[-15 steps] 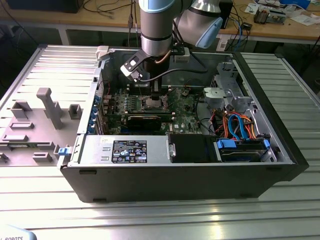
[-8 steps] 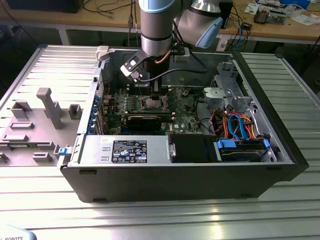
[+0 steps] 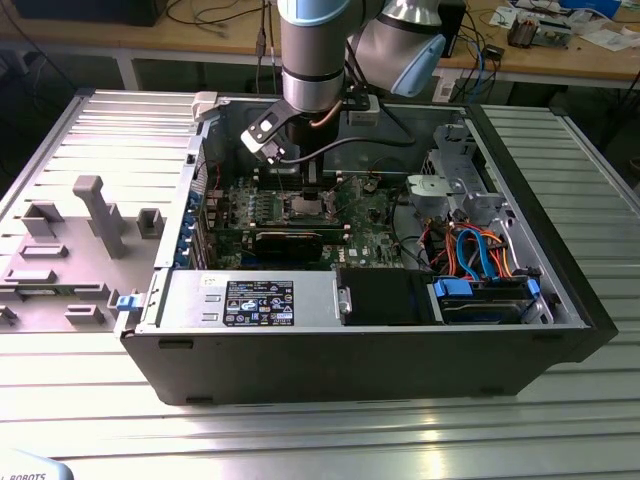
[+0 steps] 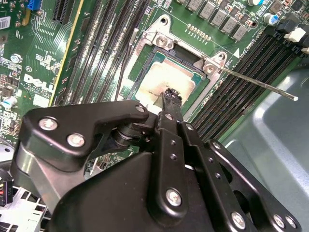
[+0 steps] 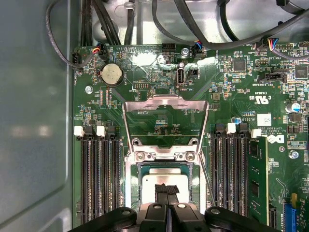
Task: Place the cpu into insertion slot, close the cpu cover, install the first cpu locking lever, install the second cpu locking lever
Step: 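Close the cpu cover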
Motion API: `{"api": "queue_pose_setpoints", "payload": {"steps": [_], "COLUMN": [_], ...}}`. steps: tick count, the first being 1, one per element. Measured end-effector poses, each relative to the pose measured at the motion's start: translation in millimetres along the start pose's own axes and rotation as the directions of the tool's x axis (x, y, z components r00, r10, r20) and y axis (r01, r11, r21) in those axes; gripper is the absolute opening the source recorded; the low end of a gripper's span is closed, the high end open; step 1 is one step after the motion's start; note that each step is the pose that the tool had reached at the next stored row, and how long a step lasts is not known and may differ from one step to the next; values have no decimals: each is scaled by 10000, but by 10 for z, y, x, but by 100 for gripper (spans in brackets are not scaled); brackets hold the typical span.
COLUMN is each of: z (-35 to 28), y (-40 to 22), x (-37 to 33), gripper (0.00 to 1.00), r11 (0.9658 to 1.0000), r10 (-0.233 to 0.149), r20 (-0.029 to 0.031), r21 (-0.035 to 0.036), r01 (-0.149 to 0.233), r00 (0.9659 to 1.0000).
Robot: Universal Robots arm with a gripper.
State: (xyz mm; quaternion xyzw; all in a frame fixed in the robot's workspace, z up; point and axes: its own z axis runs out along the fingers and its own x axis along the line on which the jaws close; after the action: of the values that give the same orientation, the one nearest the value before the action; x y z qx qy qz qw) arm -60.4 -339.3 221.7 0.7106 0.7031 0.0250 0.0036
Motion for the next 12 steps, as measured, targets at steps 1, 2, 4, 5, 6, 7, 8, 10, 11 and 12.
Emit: {"api": "queue_pose_setpoints", "payload": {"steps": [1, 2, 4, 5, 6, 7, 8, 10, 11, 12], "z": [0, 0, -4, -16, -23, -30, -38, -48, -50, -50], "y": [0, 0, 0, 1, 1, 2, 2, 2, 2, 2], "x": [0, 0, 1, 1, 1, 1, 1, 2, 2, 2], "gripper": [11, 11, 11, 11, 11, 11, 11, 11, 11, 11], "r11": [10000, 10000, 10000, 10000, 10000, 10000, 10000, 10000, 10000, 10000], "r10": [1, 0, 0, 1, 0, -1, -1, 0, 0, 0], "r20": [0, 0, -1, 0, 2, 10, 11, 11, 8, 8], "r21": [0, 0, 1, 1, 2, 2, 1, 0, -2, -2], "r01": [-1, 0, 0, -1, 0, 1, 1, 0, 0, 0], "r00": [10000, 10000, 10000, 10000, 10000, 10000, 10000, 10000, 10000, 10000]}}
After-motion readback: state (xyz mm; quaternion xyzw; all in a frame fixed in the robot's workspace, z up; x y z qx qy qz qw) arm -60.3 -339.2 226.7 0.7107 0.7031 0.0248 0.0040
